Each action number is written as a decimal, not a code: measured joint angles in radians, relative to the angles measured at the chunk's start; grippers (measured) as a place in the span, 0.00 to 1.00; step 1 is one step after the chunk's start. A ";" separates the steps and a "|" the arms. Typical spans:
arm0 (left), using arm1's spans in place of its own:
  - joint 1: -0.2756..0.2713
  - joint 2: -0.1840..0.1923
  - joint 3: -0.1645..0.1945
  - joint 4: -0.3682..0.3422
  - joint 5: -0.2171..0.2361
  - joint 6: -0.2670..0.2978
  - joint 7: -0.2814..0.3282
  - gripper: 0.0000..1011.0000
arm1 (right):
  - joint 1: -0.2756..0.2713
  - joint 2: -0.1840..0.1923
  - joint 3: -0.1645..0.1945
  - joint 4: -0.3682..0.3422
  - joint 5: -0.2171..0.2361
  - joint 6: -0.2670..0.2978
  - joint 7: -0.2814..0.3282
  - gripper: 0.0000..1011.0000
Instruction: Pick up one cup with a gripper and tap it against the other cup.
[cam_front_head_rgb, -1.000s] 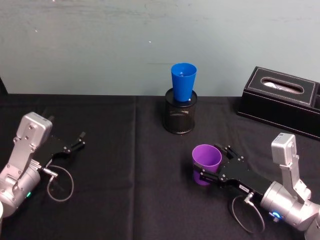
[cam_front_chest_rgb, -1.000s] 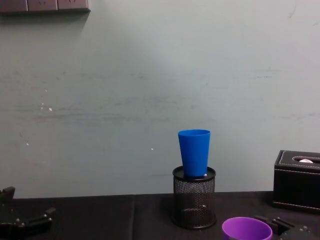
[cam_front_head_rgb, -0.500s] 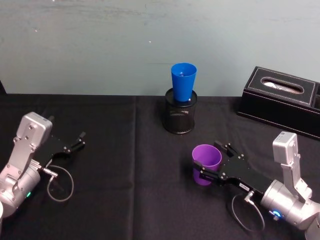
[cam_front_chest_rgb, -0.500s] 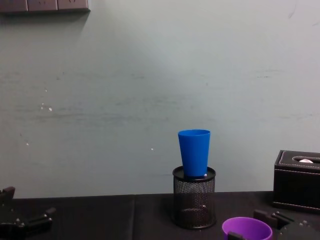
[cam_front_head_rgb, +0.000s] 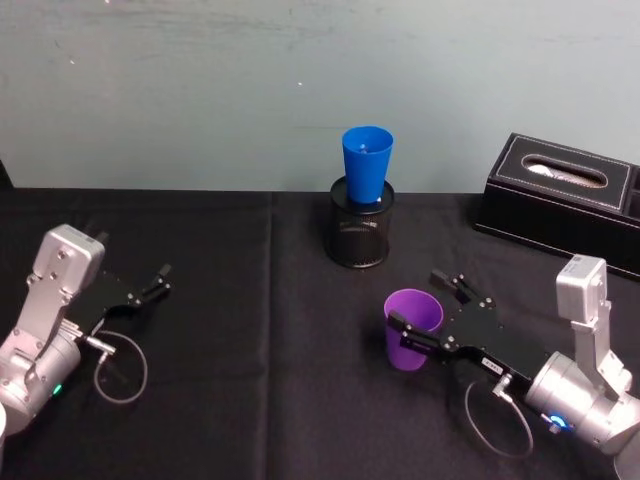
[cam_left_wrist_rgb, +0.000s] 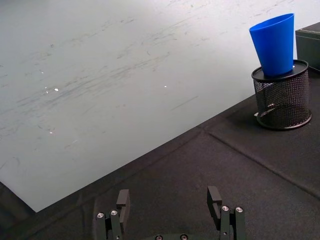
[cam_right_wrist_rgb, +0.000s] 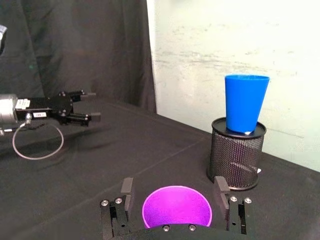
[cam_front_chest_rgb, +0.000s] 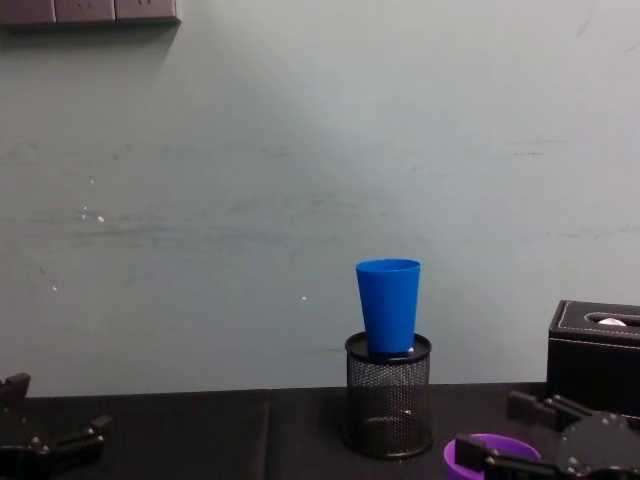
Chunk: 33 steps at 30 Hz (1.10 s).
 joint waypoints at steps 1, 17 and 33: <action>0.000 0.000 0.000 0.000 0.000 0.000 0.000 1.00 | -0.002 0.001 0.001 -0.004 0.001 0.000 0.000 0.99; 0.000 0.000 0.000 0.000 0.000 0.000 0.000 1.00 | -0.018 0.008 0.011 -0.045 0.017 0.004 -0.007 0.99; 0.000 0.000 0.000 0.000 0.000 0.000 0.000 1.00 | -0.030 -0.003 0.042 -0.043 0.022 -0.004 -0.054 0.99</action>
